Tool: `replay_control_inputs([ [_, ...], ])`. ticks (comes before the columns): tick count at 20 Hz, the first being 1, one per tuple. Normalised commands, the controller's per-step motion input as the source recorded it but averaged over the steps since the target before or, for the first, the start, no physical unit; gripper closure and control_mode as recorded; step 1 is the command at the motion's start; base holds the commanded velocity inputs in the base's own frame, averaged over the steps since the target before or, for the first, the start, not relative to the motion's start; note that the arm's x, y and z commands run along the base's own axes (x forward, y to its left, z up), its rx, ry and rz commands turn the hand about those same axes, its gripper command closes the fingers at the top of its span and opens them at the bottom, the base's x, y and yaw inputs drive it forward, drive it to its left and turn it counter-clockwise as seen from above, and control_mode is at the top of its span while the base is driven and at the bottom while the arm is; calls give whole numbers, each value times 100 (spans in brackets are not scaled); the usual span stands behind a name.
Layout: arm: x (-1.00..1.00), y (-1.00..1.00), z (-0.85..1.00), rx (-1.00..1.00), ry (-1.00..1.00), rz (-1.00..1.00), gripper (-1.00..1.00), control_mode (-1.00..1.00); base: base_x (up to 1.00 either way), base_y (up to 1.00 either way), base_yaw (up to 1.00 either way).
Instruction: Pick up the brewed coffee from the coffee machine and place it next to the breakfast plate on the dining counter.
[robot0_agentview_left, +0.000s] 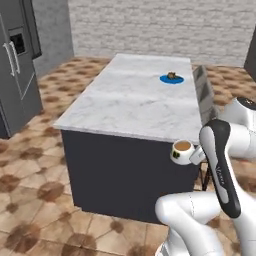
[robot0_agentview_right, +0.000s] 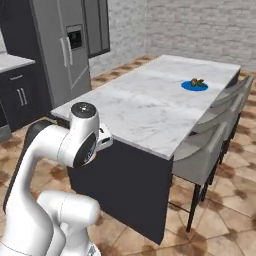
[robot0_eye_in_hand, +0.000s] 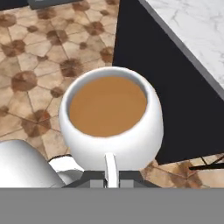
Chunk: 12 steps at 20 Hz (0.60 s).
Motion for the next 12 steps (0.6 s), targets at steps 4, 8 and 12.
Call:
replay_control_inputs([
  [4, 0, 0, 0, 0, 0, 0, 100, 100, 3, -75, -57],
  [8, 0, 0, 0, 0, 0, 0, 100, 100, 5, -89, -48],
  [12, 0, 0, 0, 0, 0, 0, 100, 100, 6, -92, -49],
])
